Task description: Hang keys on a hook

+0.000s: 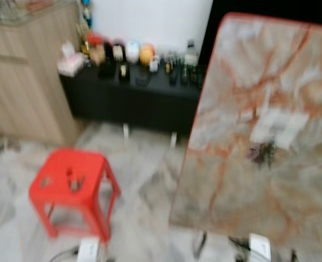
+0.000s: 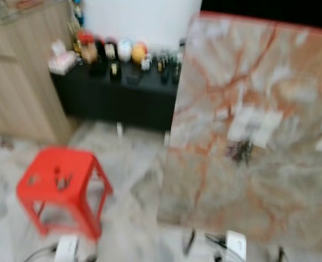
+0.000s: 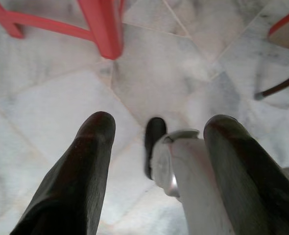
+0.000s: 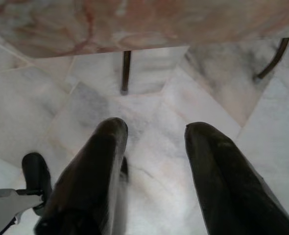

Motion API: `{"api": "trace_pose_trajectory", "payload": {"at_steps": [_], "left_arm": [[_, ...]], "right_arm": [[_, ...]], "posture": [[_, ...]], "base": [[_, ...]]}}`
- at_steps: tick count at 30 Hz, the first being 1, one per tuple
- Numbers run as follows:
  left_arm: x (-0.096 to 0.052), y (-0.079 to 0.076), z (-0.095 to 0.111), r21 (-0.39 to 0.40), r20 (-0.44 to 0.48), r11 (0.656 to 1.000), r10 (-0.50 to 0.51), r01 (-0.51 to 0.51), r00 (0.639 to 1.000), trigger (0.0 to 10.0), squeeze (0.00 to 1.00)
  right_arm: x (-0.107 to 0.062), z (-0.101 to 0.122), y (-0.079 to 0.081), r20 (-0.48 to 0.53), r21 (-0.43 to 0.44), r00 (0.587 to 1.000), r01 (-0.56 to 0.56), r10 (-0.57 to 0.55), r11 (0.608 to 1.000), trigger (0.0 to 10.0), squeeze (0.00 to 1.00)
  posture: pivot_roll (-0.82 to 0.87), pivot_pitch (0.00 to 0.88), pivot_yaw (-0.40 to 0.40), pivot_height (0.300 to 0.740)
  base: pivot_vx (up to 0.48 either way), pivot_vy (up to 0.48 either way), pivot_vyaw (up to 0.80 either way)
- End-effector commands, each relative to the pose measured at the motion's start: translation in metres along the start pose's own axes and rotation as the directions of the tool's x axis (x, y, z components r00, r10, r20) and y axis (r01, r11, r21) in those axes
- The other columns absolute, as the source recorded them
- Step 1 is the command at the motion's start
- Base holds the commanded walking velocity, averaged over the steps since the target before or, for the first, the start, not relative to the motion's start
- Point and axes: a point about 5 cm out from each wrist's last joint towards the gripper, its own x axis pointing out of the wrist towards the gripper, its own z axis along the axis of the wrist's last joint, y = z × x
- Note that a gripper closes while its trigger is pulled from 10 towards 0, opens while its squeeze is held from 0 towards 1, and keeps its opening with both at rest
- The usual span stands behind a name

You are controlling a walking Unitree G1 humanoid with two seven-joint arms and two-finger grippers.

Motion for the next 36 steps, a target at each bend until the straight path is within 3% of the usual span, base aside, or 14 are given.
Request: {"api": "trace_pose_trajectory", "payload": {"at_steps": [1,27,36], "left_arm": [[0.0007,-0.0093,-0.0048,-0.007,-0.022,1.0,-0.026,0.026,0.999,10.0,0.0],[0.0009,-0.0086,-0.0035,-0.027,-0.019,0.999,-0.03,0.029,0.999,10.0,0.0],[0.0009,-0.0074,-0.0021,-0.035,-0.009,0.999,-0.029,0.029,1.0,10.0,0.0]], "right_arm": [[-0.0016,-0.0094,-0.0143,-0.027,0.01,0.999,0.04,-0.04,0.999,10.0,0.0],[-0.0016,-0.0092,-0.0126,-0.023,-0.02,0.999,0.028,-0.028,0.999,10.0,0.0],[-0.0014,-0.0085,-0.012,-0.026,-0.033,0.999,0.029,-0.029,0.999,10.0,0.0]], "posture": [[0.03,0.0,-0.102,0.74],[0.03,0.0,-0.097,0.74],[0.04,0.0,-0.094,0.74]], "base": [[0.0,0.315,0.0],[0.0,0.314,0.0],[0.0,0.48,0.0]]}}
